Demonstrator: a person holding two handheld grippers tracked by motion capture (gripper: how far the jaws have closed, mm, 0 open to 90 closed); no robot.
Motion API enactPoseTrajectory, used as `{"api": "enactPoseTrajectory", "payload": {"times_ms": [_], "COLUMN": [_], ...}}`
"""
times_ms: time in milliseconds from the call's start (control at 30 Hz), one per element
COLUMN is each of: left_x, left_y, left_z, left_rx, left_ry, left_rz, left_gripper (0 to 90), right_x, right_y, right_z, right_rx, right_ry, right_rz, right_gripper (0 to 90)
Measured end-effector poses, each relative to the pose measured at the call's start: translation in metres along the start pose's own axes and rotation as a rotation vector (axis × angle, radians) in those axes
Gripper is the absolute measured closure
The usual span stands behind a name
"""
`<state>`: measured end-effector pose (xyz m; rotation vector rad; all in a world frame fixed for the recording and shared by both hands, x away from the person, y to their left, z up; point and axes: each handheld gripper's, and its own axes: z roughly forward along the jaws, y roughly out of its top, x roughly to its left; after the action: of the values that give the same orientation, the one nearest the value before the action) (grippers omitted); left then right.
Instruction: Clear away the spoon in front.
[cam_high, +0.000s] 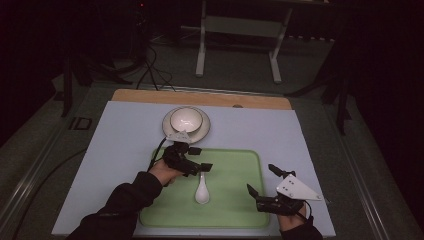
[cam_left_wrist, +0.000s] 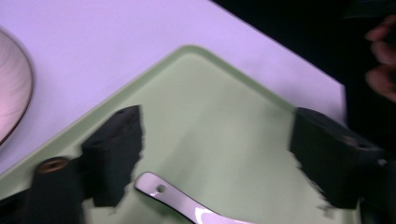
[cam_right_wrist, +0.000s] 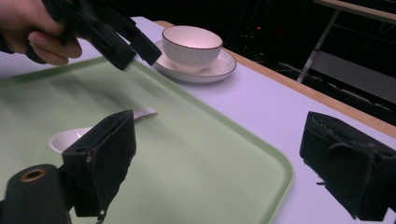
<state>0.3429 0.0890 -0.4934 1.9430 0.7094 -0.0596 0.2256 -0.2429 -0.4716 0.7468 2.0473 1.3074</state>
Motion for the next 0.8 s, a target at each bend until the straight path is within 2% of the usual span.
{"api": "enactPoseTrajectory", "payload": {"times_ms": [67,100,133,167,200,367,433,700,800], "left_x": [-0.003,-0.004,-0.005,-0.006,-0.007,-0.011,-0.012,-0.018,-0.021], "left_y": [0.002,0.002,0.002,0.003,0.004,0.004,0.004,-0.001,-0.005], "left_z": [-0.005,-0.008,-0.01,-0.013,-0.016,-0.035,-0.043,-0.072,-0.08], "left_rx": [-0.015,-0.025,-0.04,-0.045,-0.052,-0.117,-0.132,-0.143,-0.123], "left_ry": [-0.007,-0.005,-0.015,-0.018,-0.01,-0.007,0.016,0.024,0.014], "left_rz": [0.017,0.033,0.036,0.043,0.049,0.066,0.073,0.098,0.101], "left_gripper": [14.0,6.3,6.3,2.5,0.8,0.7,0.7,0.7,0.6], "right_x": [0.0,0.0,0.0,0.0,0.0,-0.001,-0.001,-0.002,-0.002], "right_y": [0.0,0.0,0.0,0.0,0.0,0.0,0.0,0.0,0.0], "right_z": [0.0,0.0,0.0,0.0,0.0,-0.001,-0.001,-0.002,-0.002], "right_rx": [0.0,-0.001,-0.001,-0.004,-0.006,-0.009,-0.009,-0.014,-0.017], "right_ry": [-0.004,-0.007,-0.007,-0.006,-0.01,-0.016,-0.018,-0.009,-0.005], "right_rz": [0.0,0.004,0.004,0.008,0.007,0.005,0.008,0.013,0.014], "right_gripper": [10.8,10.8,10.8,10.7,10.8,10.7,10.7,10.7,10.7]}}
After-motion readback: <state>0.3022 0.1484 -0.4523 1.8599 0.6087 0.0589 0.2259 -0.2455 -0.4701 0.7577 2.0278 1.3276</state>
